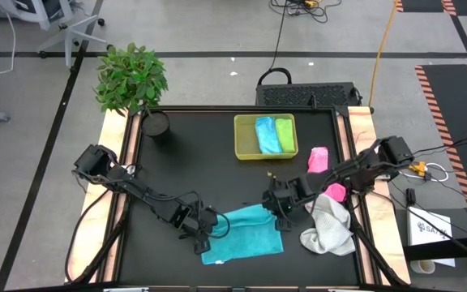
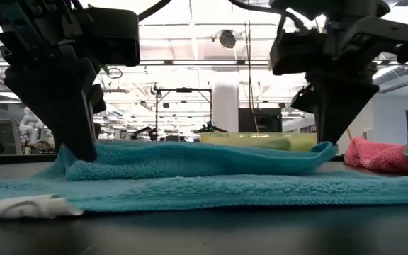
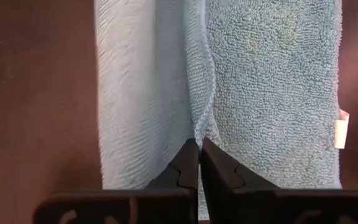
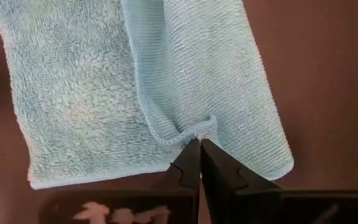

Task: Fold microfiber towels
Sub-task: Fold the blue microfiber cloth

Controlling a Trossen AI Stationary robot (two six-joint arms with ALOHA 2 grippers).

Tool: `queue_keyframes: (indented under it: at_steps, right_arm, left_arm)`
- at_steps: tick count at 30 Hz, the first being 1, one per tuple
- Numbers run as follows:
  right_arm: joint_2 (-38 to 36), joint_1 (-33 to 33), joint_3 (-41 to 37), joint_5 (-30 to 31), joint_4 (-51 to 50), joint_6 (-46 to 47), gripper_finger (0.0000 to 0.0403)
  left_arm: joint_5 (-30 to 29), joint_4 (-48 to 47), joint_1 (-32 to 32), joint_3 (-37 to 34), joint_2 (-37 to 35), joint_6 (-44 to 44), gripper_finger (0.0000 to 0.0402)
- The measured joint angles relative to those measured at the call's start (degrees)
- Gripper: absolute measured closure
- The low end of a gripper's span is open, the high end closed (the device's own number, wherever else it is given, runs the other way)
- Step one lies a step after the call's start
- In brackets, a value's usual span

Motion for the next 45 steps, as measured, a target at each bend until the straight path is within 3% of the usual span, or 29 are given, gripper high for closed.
queue_keyframes:
  at_steps: [14, 23, 31, 45]
  right_arm:
    - [-0.37, 0.82, 0.58, -0.96, 3.82, 2.06, 0.0403]
    - [-5.85, 1.53, 0.60, -1.23, 3.97, 6.59, 0.0403]
    - [-6.22, 6.45, 0.64, -0.86, 3.92, 12.35, 0.0403]
    - [-1.97, 14.52, 0.66, 6.42, 9.82, 25.36, 0.0403]
  left_arm:
    - [3.31, 1.78, 0.00, 0.00, -2.23, -0.15, 0.0397]
    - [3.15, -2.15, -0.46, 0.02, -7.10, -0.52, 0.0399]
    - [5.67, -1.82, -2.27, 0.04, -7.26, -2.52, 0.0400]
    - [6.87, -1.87, -7.41, 0.04, -7.23, -4.76, 0.0401]
